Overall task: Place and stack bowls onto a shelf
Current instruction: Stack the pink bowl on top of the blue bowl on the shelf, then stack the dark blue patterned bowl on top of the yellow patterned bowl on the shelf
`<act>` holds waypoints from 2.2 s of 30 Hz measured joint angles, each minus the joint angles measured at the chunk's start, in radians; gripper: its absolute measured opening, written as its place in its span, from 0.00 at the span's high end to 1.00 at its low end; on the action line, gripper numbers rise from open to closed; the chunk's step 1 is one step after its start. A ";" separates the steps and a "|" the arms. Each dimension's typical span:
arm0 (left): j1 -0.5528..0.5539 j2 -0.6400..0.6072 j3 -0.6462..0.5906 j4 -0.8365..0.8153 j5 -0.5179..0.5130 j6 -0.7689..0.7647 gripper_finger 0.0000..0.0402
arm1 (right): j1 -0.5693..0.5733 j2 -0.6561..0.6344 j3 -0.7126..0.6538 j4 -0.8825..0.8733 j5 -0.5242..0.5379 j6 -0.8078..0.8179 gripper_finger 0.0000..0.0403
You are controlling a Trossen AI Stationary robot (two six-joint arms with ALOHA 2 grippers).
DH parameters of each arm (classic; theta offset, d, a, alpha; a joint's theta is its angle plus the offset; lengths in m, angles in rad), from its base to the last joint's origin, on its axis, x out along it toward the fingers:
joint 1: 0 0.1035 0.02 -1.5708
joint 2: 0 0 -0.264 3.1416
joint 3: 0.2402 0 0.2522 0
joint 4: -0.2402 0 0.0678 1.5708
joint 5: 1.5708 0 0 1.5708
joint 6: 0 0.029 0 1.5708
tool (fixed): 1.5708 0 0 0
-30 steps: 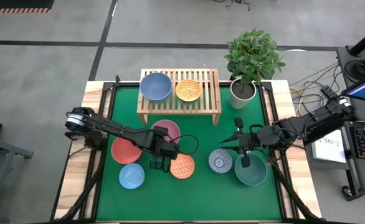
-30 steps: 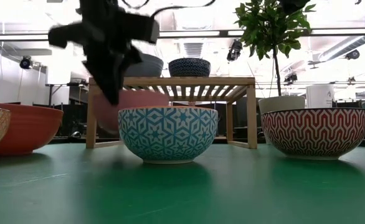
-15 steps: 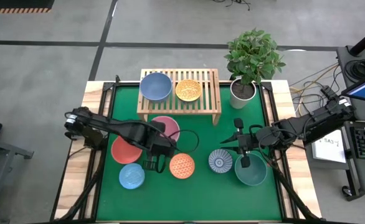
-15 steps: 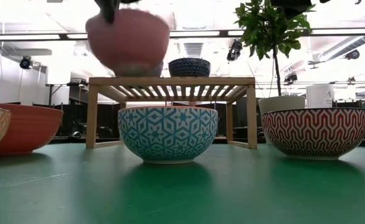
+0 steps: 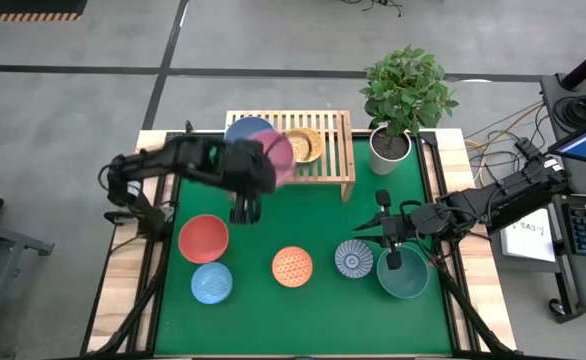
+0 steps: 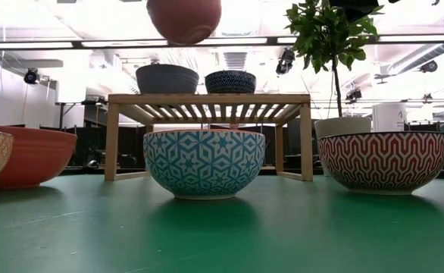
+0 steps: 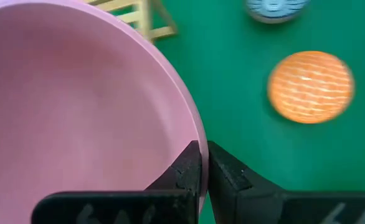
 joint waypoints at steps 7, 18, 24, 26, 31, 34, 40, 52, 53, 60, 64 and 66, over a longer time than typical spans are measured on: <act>0.219 -0.005 -0.021 -0.001 0.032 0.110 1.00 | 0.000 0.000 0.000 0.000 0.000 0.000 0.83; 0.455 -0.005 -0.112 -0.001 0.154 0.128 1.00 | 0.000 0.000 -0.011 -0.001 0.001 0.017 0.83; 0.460 -0.005 -0.150 0.000 0.172 0.146 1.00 | 0.000 0.000 -0.017 0.000 0.003 0.020 0.83; 0.460 -0.005 -0.163 0.000 0.172 0.146 1.00 | 0.000 0.000 -0.017 -0.001 0.003 0.020 0.83; 0.460 -0.004 -0.186 0.000 0.171 0.143 1.00 | 0.000 0.000 -0.018 0.000 0.003 0.030 0.83; 0.460 -0.004 -0.187 0.000 0.171 0.137 0.98 | 0.000 0.000 -0.018 0.000 0.003 0.030 0.83; 0.459 -0.004 -0.187 0.000 0.170 0.134 0.92 | 0.000 0.000 -0.018 0.000 0.003 0.030 0.83; 0.415 -0.013 -0.187 0.000 0.167 0.052 0.79 | 0.000 0.000 -0.018 -0.001 0.003 0.029 0.83; 0.408 -0.017 -0.187 0.000 0.168 0.035 0.79 | 0.000 0.000 -0.018 0.000 0.003 0.029 0.83; 0.331 -0.075 -0.191 0.002 0.167 -0.043 0.78 | -0.001 0.025 -0.019 0.035 0.004 0.040 0.83; 0.287 -0.139 -0.225 0.049 0.079 -0.022 0.79 | 0.000 0.062 -0.019 0.076 0.004 0.034 0.83; 0.281 -0.183 -0.265 0.092 -0.005 -0.018 0.79 | -0.001 0.075 -0.019 0.098 0.005 0.023 0.83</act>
